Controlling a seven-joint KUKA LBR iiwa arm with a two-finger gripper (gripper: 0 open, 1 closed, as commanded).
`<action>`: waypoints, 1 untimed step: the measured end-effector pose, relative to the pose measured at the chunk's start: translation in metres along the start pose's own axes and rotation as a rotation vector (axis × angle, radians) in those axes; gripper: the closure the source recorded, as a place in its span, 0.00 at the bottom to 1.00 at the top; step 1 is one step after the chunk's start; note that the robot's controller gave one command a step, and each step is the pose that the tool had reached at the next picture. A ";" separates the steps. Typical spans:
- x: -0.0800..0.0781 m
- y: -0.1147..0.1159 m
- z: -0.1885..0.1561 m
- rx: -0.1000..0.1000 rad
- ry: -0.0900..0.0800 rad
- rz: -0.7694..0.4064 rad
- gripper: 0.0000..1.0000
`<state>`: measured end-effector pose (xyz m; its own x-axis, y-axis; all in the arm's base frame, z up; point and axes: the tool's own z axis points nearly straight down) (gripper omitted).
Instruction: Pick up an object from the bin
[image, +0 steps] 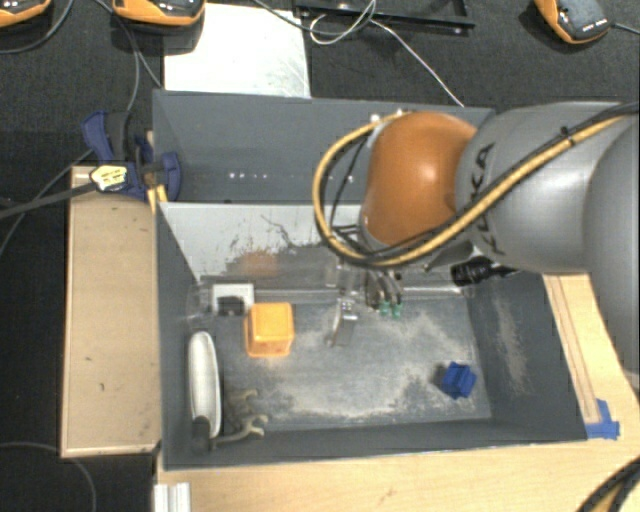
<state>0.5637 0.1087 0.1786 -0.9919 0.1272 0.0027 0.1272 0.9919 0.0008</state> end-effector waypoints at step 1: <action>0.007 0.037 0.002 -0.003 -0.006 -0.011 0.00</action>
Offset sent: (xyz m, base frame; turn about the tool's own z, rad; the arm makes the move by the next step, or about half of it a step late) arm 0.0225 0.0554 -0.0586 -0.0292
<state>0.5615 0.1468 0.1765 -0.9932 0.1163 -0.0030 0.1163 0.9932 0.0036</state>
